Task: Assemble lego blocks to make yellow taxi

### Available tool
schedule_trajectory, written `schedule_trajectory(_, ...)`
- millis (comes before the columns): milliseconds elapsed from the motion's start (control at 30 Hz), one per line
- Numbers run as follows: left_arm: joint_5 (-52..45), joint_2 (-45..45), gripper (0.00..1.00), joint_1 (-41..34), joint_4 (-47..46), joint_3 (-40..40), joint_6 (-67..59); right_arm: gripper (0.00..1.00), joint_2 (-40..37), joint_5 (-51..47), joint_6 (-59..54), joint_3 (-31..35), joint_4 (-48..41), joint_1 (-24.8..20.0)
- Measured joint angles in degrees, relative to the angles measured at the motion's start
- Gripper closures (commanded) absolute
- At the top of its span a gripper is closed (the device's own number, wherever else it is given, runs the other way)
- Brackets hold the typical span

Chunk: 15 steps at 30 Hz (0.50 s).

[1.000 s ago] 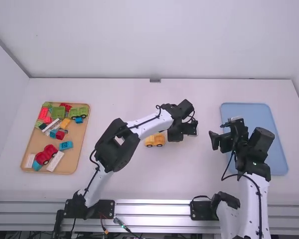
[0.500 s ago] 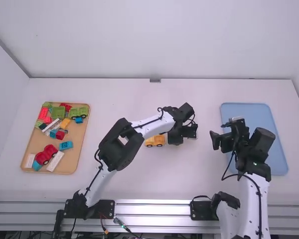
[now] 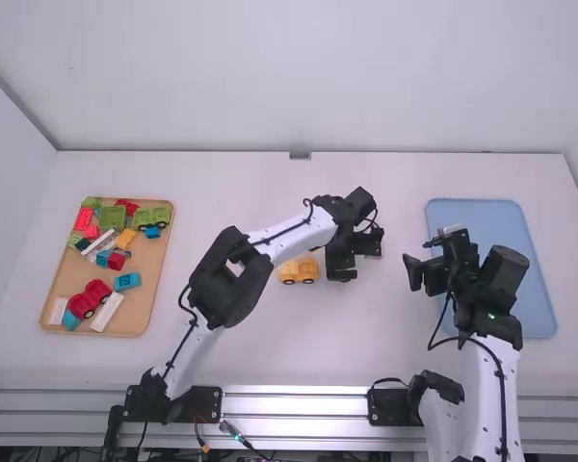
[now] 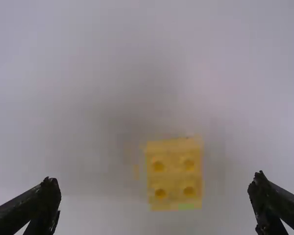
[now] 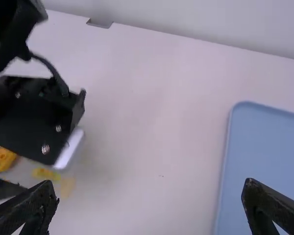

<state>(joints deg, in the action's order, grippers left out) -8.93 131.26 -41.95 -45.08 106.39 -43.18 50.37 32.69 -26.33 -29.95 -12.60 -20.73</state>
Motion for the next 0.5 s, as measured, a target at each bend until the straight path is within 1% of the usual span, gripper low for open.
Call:
schedule_trajectory(100,-4.90,-0.15,0.01,2.91,-3.56,2.49,-1.88,0.01,0.00,0.09,-0.26,0.00,0.22,0.00)
schedule_trajectory(200,-11.82,-1.68,0.01,8.63,-6.54,2.99,-5.07,0.01,0.00,0.02,-0.46,-0.02,1.38,0.61)
schedule_trajectory(267,-16.61,-3.30,0.01,14.51,-7.17,3.02,-6.51,0.01,0.20,-0.09,-0.44,0.00,3.43,2.54)
schedule_trajectory(333,-18.67,-4.02,0.01,17.62,-7.43,3.06,-7.10,0.01,0.59,-0.26,0.11,0.00,5.16,3.93)
schedule_trajectory(367,-20.41,-4.44,0.01,20.28,-7.98,3.28,-7.52,0.01,1.46,-1.05,0.85,-0.02,7.21,5.90)
schedule_trajectory(400,-21.44,-4.57,0.01,22.10,-8.28,3.39,-7.69,0.01,1.86,-1.51,1.05,-0.04,7.65,6.78)
schedule_trajectory(467,-24.24,-4.63,0.01,26.34,-9.31,3.54,-8.57,0.01,4.72,-3.63,1.70,-0.76,6.93,10.78)
schedule_trajectory(500,-24.44,-4.63,0.01,26.56,-9.42,3.54,-8.68,0.01,5.25,-3.91,1.81,-1.01,6.60,11.30)
